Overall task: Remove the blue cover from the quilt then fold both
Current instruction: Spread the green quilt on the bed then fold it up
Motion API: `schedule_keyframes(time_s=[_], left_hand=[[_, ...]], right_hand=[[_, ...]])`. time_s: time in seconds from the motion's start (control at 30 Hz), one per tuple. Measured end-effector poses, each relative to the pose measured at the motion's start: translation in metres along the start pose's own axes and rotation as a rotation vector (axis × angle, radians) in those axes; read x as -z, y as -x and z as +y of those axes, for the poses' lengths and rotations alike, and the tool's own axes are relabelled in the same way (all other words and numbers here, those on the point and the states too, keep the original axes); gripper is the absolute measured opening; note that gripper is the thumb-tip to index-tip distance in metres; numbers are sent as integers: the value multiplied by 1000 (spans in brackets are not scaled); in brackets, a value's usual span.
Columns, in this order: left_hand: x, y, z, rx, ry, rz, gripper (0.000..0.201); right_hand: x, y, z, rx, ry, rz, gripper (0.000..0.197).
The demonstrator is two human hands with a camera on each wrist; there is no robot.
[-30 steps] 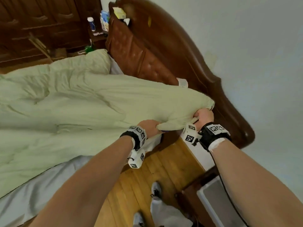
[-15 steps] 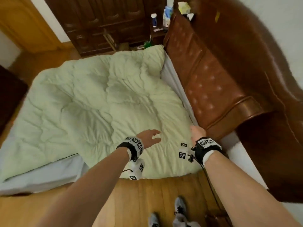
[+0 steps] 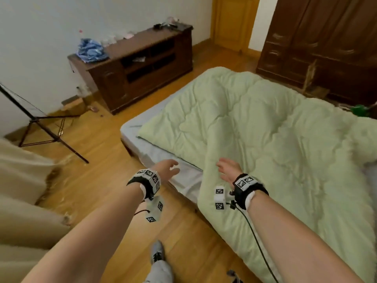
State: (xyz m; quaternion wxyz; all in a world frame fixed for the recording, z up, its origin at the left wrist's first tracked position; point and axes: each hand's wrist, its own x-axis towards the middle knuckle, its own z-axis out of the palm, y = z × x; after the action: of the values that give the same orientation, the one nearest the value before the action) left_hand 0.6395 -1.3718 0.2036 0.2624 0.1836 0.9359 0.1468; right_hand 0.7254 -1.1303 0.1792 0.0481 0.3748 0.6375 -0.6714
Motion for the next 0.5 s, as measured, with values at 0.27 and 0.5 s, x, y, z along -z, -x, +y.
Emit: schedule_keyframes(time_s=[0.27,0.5], left_hand=[[132,-116,-136,6,-100,25,48],[186,-244,-206,23,-158,-99,52]], right_hand=[[-182,-102,-65,48,456,-87,76],[-258,-210,-98,-39,567,-56,87]])
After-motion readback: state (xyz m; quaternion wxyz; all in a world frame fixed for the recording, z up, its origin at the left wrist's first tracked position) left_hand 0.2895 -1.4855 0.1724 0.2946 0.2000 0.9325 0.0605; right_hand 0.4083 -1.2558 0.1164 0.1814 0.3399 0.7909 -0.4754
